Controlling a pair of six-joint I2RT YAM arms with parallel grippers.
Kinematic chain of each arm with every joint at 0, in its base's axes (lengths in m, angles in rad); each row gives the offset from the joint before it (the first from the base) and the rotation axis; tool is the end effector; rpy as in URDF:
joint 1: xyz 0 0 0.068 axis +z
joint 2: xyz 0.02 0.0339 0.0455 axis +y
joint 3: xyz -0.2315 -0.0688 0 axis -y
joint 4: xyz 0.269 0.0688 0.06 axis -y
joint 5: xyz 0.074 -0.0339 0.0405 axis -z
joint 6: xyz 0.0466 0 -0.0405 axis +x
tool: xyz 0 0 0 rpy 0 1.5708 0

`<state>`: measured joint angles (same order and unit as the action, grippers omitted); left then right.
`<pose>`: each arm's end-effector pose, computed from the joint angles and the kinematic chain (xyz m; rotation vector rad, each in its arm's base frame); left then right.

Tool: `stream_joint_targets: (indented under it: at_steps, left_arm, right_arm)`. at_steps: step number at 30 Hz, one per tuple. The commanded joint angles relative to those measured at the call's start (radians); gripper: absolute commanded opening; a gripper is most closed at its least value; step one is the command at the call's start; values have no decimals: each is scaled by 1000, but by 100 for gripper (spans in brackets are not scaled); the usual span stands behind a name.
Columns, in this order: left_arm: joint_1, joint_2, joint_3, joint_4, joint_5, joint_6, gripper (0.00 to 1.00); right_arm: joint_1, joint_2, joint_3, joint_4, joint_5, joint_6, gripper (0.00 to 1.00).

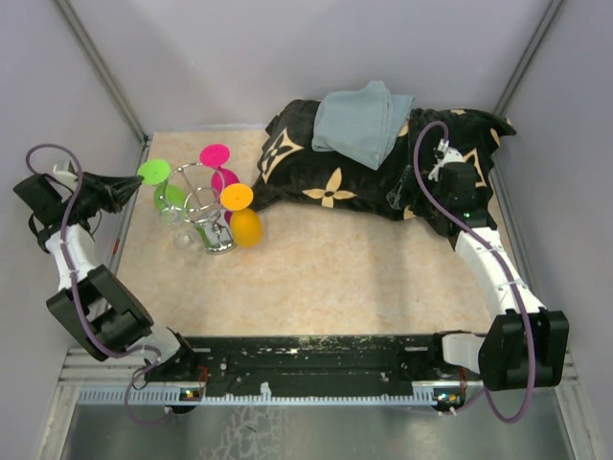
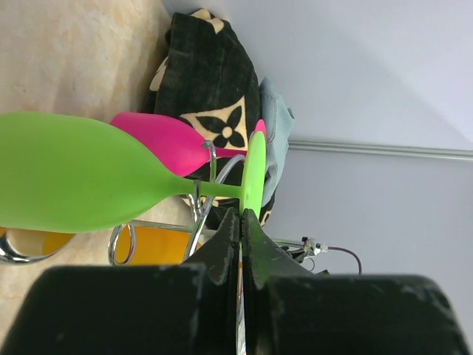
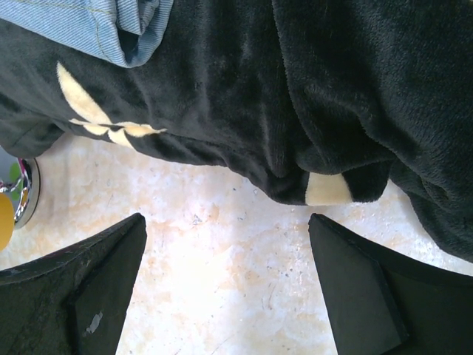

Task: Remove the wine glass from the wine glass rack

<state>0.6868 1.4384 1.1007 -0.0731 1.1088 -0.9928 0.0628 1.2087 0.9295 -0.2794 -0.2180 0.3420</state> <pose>0.2971 0.1897 0.2726 -0.8548 1.7499 -1.2845 0.3132 0.0298 0.2502 0.1698 2.1442 0.4694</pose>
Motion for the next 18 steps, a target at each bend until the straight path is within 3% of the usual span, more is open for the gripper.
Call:
stream_joint_targets:
  at_steps: [1,18]
  left_arm:
    - [30,-37,-18,-22,31,24,0]
    - [44,38,20,45,10,-3,0]
  right_arm:
    - [-4,-30,6,35,-11,-4,91]
    - [-4,-30,13,34,-18,-2,91]
